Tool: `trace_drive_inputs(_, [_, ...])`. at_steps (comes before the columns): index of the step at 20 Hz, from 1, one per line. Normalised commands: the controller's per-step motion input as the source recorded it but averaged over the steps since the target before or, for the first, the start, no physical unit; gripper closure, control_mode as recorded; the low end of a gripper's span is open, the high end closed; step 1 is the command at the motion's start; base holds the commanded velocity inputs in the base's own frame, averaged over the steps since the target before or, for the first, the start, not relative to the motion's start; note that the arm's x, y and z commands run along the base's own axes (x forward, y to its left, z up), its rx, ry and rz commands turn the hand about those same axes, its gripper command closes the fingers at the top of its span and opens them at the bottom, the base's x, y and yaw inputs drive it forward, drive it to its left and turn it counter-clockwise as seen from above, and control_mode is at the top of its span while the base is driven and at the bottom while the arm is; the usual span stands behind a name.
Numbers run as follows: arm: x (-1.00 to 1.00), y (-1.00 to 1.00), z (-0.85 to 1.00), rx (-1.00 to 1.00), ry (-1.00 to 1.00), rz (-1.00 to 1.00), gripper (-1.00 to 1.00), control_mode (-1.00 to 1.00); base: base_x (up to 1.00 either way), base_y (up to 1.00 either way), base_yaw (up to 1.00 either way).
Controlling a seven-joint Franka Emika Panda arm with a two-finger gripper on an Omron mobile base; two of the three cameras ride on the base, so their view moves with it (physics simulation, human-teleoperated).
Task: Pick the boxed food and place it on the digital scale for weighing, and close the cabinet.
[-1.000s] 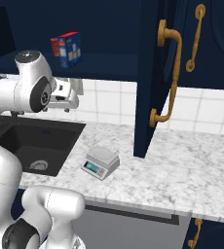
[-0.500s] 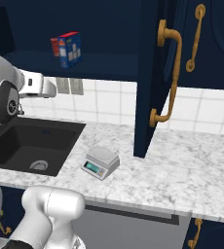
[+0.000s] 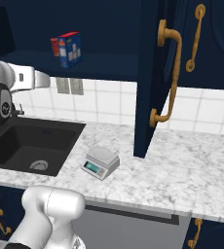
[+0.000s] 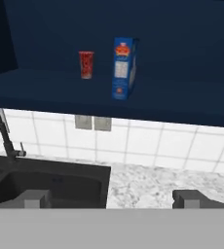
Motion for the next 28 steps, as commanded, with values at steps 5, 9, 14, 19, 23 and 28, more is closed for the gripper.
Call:
trace_drive_inputs(5, [0.13,0.0,0.22,0.0,-0.08,0.0,-1.0,-1.0,0.0,0.0,0.0])
trace_drive_inputs(9, [0.35,0.0,0.24,0.0,-0.09,0.0,-1.0,-1.0,0.0,0.0,0.0])
trace_drive_inputs(14, [0.38,0.0,0.23,0.01,-0.17,0.0,-1.0,-1.0,0.0,0.0,0.0])
trace_drive_inputs(19, [0.32,0.0,0.33,0.0,-0.14,0.0,-1.0,-1.0,0.0,0.0,0.0])
trace_drive_inputs(23, [0.49,0.0,0.21,0.0,-0.01,0.0,-1.0,-1.0,0.0,0.0,0.0])
trace_drive_inputs(28, [0.55,0.01,0.08,0.0,0.0,0.0,-1.0,-1.0,0.0,0.0,0.0])
